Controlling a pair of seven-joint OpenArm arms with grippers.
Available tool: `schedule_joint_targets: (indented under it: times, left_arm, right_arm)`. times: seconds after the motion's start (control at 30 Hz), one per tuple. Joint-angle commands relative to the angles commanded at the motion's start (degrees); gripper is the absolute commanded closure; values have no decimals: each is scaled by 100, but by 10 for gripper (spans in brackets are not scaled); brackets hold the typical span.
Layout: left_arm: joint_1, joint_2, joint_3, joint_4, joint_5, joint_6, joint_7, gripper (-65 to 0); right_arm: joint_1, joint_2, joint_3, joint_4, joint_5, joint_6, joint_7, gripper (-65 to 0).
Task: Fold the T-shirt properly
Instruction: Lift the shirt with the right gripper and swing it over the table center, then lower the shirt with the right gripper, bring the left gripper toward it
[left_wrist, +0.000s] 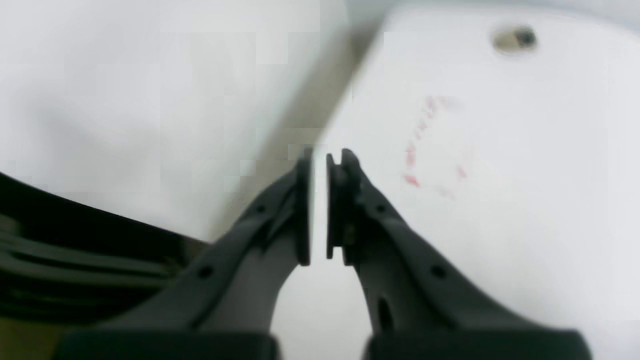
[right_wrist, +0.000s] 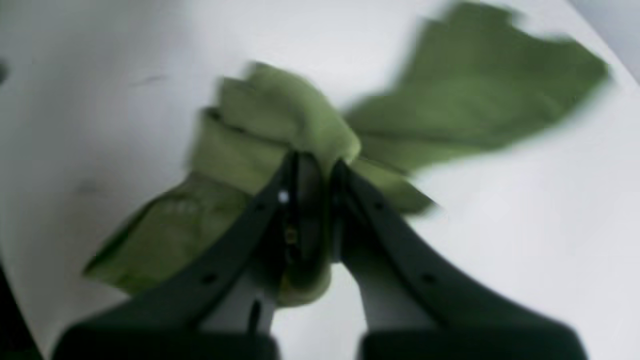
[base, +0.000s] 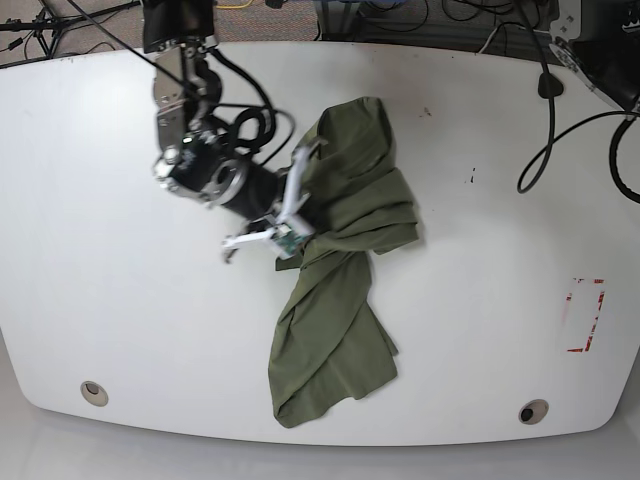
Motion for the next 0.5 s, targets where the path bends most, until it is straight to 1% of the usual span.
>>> schedule_joint_targets:
  times: [0.07, 0.13, 0.2, 0.27, 0.3, 0.37, 0.5]
  left_arm:
    - [9, 202, 132, -9, 0, 0, 0, 0]
    - [44, 501, 264, -9, 9, 0, 0, 0]
    - [97, 695, 413, -9, 9, 0, 0, 0]
    - [123, 941, 835, -35, 9, 0, 0, 0]
    - [132, 993, 958, -53, 9, 0, 0, 0]
    - [167, 1169, 1415, -211, 9, 0, 0, 0]
    - [202, 1442, 1925, -466, 9, 0, 0, 0]
  right_arm:
    - [0, 158, 290, 0, 211, -35, 0, 0]
    - [-18, 246, 589, 0, 360, -62, 0, 0]
    - [-88, 290, 844, 0, 378, -62, 0, 0]
    - [-176, 273, 1371, 0, 343, -62, 0, 0]
    - [-193, 264, 1495, 0, 343, -62, 0, 0]
    - [-220, 246, 1952, 0, 352, -70, -9, 0]
    - [-290, 237, 2453, -26, 352, -70, -105, 0]
